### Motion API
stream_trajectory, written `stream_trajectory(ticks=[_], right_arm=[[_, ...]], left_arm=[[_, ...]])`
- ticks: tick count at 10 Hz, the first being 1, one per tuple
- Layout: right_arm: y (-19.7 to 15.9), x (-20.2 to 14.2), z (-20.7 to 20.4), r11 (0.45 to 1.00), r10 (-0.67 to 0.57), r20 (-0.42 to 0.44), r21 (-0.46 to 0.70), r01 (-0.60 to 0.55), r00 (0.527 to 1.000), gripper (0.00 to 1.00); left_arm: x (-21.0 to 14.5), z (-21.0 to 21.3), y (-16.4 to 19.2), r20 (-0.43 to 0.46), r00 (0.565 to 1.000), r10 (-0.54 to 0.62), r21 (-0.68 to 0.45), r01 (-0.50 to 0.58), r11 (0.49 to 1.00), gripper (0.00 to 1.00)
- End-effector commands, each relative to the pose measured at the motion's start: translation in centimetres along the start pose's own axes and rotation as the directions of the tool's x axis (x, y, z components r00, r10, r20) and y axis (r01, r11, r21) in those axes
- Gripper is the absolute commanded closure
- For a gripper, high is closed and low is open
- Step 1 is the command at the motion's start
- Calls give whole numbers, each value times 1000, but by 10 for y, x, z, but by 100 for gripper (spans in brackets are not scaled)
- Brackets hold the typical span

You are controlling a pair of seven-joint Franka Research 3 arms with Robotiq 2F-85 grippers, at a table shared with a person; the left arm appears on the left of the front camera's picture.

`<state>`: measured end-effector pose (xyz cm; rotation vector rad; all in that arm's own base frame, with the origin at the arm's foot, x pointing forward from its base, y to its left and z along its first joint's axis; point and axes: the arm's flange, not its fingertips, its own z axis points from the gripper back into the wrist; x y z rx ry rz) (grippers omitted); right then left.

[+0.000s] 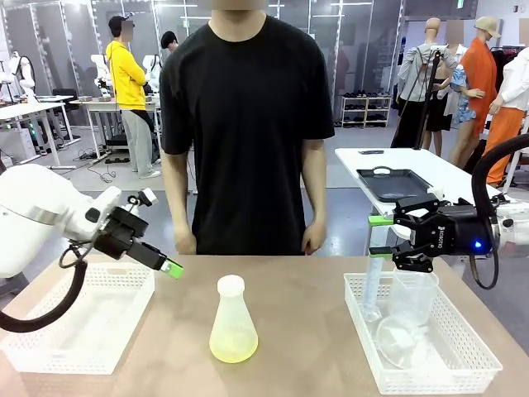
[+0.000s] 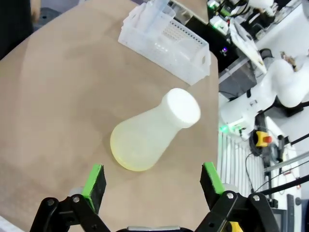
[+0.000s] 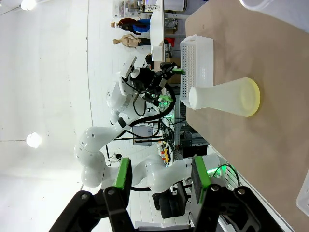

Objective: Prepare the solutions needed for the experiment.
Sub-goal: When the human places the Big flask in the center of the table, pick up the Big flask and place it in the left Organizing basket.

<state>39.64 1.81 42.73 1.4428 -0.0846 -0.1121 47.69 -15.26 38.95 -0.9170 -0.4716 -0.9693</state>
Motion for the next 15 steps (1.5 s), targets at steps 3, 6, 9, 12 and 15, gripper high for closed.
stream_trajectory(ticks=[3, 6, 9, 12, 15], right_arm=[[1, 1, -1, 1000, 1, 9, 5, -1, 1000, 37], [1, 1, -1, 1000, 1, 9, 5, -1, 1000, 37], [1, 1, -1, 1000, 1, 9, 5, -1, 1000, 37], [1, 1, -1, 1000, 1, 9, 5, -1, 1000, 37], [1, 1, -1, 1000, 1, 9, 5, -1, 1000, 37]], left_arm=[[-2, 11, -4, 31, 999, 16, -11, -15, 1000, 0], [1, -6, 16, 16, 997, -80, 8, 80, 997, 0], [-2, -27, 16, 47, 919, -392, 38, 390, 920, 0], [-11, -31, 33, -10, 821, -571, -55, 569, 820, 0], [-13, -33, 25, -22, 824, -567, -31, 566, 824, 0]])
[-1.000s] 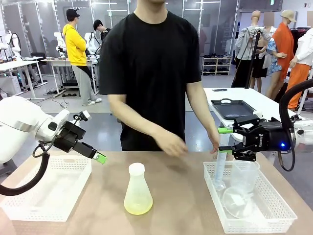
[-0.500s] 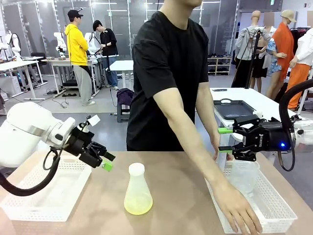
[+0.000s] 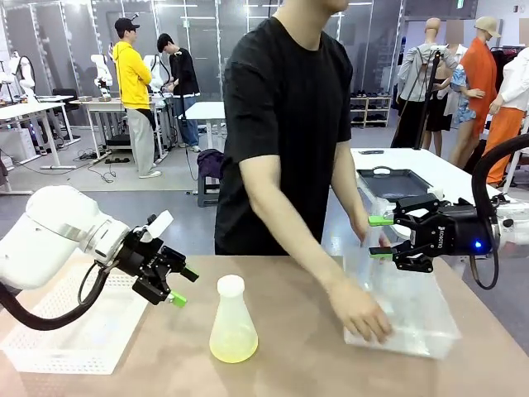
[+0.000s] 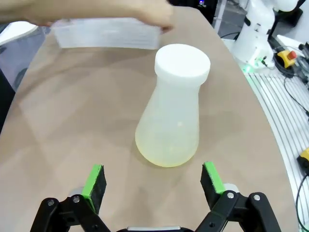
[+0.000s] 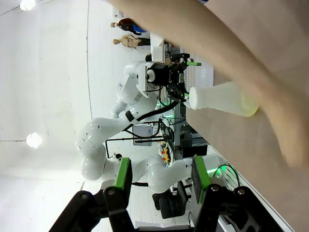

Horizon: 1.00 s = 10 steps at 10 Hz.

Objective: Prepare the solutions needed for the experiment.
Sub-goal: When the human places the Big flask in the center of the table, pick up the Big flask and place it in the left Organizing basket.

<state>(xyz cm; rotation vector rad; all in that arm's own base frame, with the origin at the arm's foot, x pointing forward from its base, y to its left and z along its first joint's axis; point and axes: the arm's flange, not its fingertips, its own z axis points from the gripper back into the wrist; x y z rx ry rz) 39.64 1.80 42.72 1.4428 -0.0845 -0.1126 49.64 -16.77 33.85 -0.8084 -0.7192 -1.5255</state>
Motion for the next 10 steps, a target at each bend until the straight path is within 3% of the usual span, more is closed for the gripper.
stream_trajectory(ticks=[1, 4, 5, 6, 7, 8, 9, 10], right_arm=[[1, 1, -1, 1000, 2, 8, 5, -2, 1000, 37], [1, 1, -1, 1000, 2, 8, 5, -2, 1000, 37], [1, 1, -1, 1000, 2, 8, 5, -2, 1000, 37], [1, 1, -1, 1000, 2, 8, 5, -2, 1000, 37], [1, 1, -1, 1000, 2, 8, 5, -2, 1000, 37], [1, 1, -1, 1000, 2, 8, 5, -2, 1000, 37], [1, 1, -1, 1000, 2, 8, 5, -2, 1000, 37], [1, 1, -1, 1000, 2, 8, 5, -2, 1000, 37]], left_arm=[[10, 7, -6, -4, 1000, -15, 13, 15, 1000, 0], [6, 4, -1, 0, 1000, -11, 8, 11, 1000, 0], [7, -3, 17, 6, 993, -119, -8, 119, 993, 0], [8, -3, 31, -43, 967, -252, -3, 252, 968, 0], [12, -2, 41, -29, 932, -362, -55, 360, 931, 0], [14, -2, 47, 17, 901, -433, -149, 430, 890, 0], [15, -2, 55, 20, 900, -435, -205, 430, 879, 0], [17, -5, 59, 80, 898, -434, -274, 438, 856, 0]])
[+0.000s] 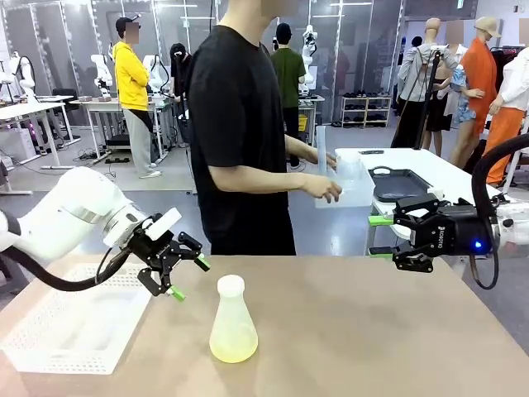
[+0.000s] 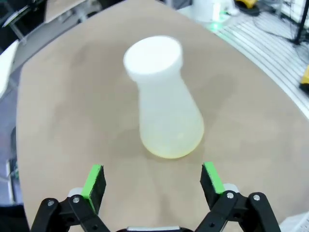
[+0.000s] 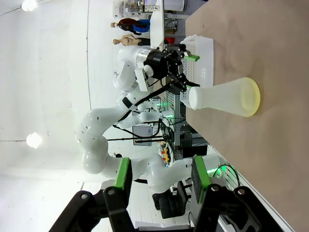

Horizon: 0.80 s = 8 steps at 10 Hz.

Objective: Prepare the solutions needed for the experiment.
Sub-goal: When the human places the Big flask in the center of the table, pick up the Big flask and place it in the left Organizing basket.

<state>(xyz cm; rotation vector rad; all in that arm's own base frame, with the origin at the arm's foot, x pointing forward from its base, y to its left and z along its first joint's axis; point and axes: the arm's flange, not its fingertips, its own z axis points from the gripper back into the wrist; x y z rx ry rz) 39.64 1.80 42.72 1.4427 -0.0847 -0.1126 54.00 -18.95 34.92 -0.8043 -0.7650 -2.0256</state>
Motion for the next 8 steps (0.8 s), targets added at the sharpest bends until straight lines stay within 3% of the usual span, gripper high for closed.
stream_trajectory(ticks=[1, 2, 3, 8], right_arm=[[1, 1, -1, 1000, 1, 8, 5, -2, 1000, 37], [1, 1, -1, 1000, 1, 8, 5, -2, 1000, 37], [1, 1, -1, 1000, 1, 8, 5, -2, 1000, 37], [1, 1, -1, 1000, 1, 8, 5, -2, 1000, 37]], left_arm=[[-7, 3, 17, 123, 991, -45, -120, 60, 991, 0], [-5, 1, 24, 106, 993, -59, -128, 73, 989, 0], [-1, -3, 4, 53, 998, -24, -56, 27, 998, 0], [-8, -19, 29, 108, 991, -78, -139, 92, 986, 0]])
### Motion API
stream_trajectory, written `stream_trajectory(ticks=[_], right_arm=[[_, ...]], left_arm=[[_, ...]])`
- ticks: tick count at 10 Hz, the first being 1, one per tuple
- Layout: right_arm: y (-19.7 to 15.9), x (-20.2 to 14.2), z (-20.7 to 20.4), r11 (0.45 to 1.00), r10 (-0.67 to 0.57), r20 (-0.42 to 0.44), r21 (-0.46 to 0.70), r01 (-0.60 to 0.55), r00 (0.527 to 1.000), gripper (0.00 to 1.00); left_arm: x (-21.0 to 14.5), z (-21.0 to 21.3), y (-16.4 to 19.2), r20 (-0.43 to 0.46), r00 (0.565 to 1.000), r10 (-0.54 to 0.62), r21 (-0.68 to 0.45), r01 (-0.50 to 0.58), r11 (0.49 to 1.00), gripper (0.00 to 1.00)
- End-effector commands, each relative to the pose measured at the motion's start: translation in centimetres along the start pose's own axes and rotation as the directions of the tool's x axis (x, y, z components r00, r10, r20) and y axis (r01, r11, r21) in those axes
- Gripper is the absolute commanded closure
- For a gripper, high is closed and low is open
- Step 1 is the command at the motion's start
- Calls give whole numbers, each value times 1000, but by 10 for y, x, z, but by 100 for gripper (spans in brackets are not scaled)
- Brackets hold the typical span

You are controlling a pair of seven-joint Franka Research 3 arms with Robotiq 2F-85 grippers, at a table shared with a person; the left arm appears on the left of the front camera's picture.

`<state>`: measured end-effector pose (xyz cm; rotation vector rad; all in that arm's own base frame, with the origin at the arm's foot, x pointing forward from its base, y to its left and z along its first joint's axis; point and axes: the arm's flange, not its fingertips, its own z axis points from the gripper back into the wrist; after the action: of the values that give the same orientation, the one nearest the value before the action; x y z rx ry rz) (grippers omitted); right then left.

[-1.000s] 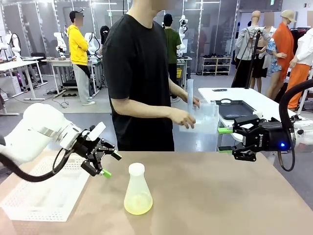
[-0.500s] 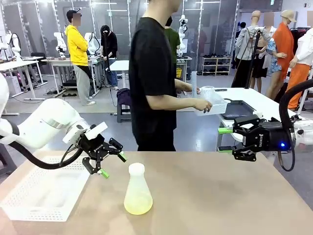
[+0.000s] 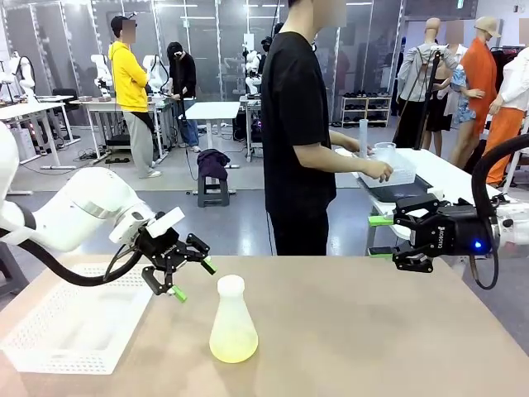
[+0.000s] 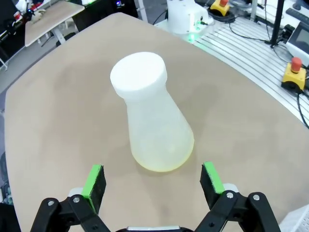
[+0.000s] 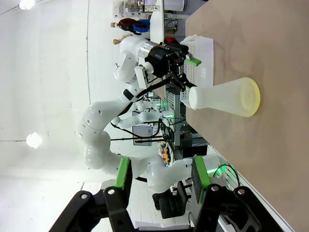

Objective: Prepare the solutions needed for the experiment.
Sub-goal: When the human places the Big flask in the center of the table, pick up the Big flask and place it in the left Organizing basket.

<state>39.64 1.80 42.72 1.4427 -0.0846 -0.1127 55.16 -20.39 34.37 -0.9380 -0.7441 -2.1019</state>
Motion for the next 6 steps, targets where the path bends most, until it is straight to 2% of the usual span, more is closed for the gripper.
stream_trajectory(ticks=[1, 6], right_arm=[[1, 1, -1, 1000, 2, 8, 6, -2, 1000, 37], [1, 1, -1, 1000, 2, 8, 6, -2, 1000, 37]], left_arm=[[-6, -16, 25, 67, 997, -36, -55, 39, 998, 0], [-6, -48, 42, 238, 970, -46, -113, 74, 991, 0]])
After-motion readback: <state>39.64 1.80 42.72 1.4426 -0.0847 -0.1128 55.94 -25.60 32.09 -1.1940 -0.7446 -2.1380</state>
